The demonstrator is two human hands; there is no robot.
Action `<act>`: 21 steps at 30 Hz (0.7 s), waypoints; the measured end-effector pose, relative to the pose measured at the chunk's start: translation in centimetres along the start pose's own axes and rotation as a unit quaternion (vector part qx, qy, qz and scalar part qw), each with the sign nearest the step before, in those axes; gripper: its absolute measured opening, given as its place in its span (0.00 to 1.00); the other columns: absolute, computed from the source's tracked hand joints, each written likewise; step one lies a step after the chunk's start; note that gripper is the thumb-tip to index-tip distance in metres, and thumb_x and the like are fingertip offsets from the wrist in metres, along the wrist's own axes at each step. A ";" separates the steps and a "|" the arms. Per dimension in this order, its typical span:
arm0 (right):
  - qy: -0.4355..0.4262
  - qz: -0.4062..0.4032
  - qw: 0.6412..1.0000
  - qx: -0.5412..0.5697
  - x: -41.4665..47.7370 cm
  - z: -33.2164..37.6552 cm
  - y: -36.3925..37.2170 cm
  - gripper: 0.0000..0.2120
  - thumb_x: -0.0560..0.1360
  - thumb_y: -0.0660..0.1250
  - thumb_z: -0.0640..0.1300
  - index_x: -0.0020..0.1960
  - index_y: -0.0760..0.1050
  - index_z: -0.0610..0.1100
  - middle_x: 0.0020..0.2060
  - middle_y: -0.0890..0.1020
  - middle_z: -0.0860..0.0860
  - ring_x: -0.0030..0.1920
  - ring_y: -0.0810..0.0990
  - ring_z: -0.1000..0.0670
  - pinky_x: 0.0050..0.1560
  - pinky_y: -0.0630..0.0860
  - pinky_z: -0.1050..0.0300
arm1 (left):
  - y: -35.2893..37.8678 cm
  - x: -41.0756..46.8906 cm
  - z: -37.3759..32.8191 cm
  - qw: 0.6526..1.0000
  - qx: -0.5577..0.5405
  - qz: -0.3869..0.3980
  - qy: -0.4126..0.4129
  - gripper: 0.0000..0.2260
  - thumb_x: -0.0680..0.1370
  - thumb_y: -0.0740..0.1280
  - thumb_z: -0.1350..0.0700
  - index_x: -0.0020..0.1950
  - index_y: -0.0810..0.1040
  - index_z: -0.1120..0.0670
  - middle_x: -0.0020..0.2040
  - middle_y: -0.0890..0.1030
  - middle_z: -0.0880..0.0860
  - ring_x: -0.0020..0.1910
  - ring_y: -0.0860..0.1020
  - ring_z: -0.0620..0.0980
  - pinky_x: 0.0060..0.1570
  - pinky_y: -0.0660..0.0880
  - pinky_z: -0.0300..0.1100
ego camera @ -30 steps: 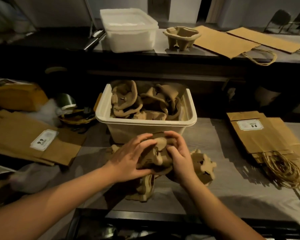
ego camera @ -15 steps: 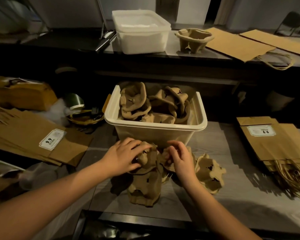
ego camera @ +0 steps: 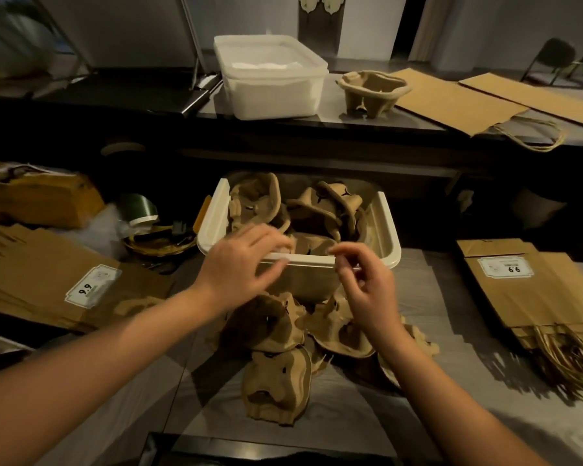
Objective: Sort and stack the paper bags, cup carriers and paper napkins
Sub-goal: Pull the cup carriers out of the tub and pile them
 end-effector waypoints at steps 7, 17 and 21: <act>0.031 0.032 0.968 -0.248 7.2 -1.3 -1.0 0.18 0.75 0.67 0.46 0.64 0.70 0.48 0.56 0.72 0.54 0.58 0.70 0.55 0.57 0.71 0.61 | 3.2 3.8 5.7 0.953 0.064 0.189 -0.230 0.20 0.77 0.64 0.47 0.68 0.67 0.46 0.73 0.57 0.52 0.71 0.59 0.56 0.66 0.65 0.50; 0.175 0.189 0.869 -0.422 12.9 -6.1 1.6 0.43 0.70 0.71 0.56 0.75 0.46 0.59 0.76 0.47 0.46 0.73 0.54 0.39 0.68 0.63 0.44 | 5.4 5.7 7.1 0.920 0.009 0.285 -0.268 0.34 0.77 0.67 0.54 0.75 0.51 0.39 0.76 0.53 0.55 0.67 0.69 0.56 0.59 0.73 0.46; 0.170 0.161 0.872 -0.430 13.2 -6.4 2.0 0.37 0.73 0.69 0.53 0.75 0.50 0.58 0.74 0.54 0.45 0.70 0.60 0.39 0.63 0.69 0.47 | 5.6 5.7 7.2 0.932 0.109 0.274 -0.212 0.34 0.77 0.66 0.51 0.76 0.48 0.41 0.72 0.64 0.54 0.57 0.77 0.53 0.39 0.72 0.40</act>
Point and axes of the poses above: each hand's wrist, its own x-axis towards the middle knuckle, its own y-axis out of the palm, z = x × y, the point moved 4 cm from there along x, towards the middle knuckle
